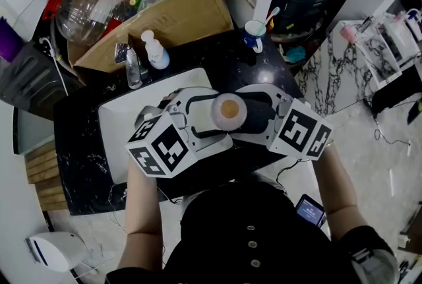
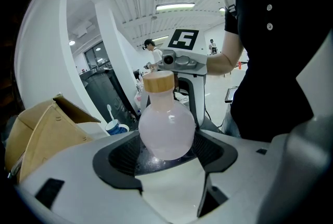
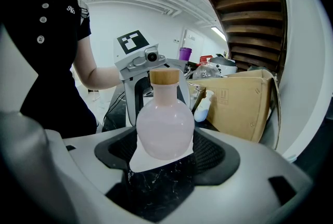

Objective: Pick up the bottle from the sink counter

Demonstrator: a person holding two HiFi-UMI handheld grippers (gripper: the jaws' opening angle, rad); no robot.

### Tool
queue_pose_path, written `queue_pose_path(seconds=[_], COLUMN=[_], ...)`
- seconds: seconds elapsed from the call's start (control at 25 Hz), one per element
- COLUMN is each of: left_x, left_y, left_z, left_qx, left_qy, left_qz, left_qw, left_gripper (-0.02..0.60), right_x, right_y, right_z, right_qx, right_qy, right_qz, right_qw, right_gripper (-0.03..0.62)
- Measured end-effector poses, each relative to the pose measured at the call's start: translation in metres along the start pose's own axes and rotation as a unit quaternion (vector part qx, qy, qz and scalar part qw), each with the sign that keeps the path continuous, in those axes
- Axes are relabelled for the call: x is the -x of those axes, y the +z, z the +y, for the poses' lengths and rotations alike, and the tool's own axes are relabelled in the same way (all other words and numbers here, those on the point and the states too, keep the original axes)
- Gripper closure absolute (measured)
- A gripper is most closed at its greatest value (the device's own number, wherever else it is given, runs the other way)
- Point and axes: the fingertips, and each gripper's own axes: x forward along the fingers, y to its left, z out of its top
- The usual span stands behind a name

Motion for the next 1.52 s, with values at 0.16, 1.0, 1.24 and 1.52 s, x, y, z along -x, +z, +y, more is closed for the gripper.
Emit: queue_pose_path(seconds=[0.16,1.0,1.24,1.52], left_x=[0.0000,-0.0018,-0.0037,-0.0041], left_y=[0.0007,0.0004,0.0001,-0.0016], left_z=[-0.0006,-0.0007,-0.0007,0.0024], left_qx=[0.001,0.001,0.003,0.002], left_qy=[-0.002,0.002,0.000,0.002], left_qz=[-0.002,-0.004,-0.005,-0.009], left_qw=[1.0000,1.0000,1.0000,1.0000], left_gripper=[0.244,0.244,0.244,0.244], right_x=[0.0005,0.0000,-0.0001,-0.0018], right_y=[0.0000,-0.0021,-0.0039,-0.0036], right_z=[0.0004,0.0003,-0.0001,-0.0034], right_qx=[-0.001,0.003,0.000,0.001], right_qy=[0.001,0.006,0.008,0.007], right_qz=[0.001,0.005,0.003,0.003], right_qw=[1.000,1.000,1.000,1.000], right_gripper=[0.250,0.250,0.252,0.252])
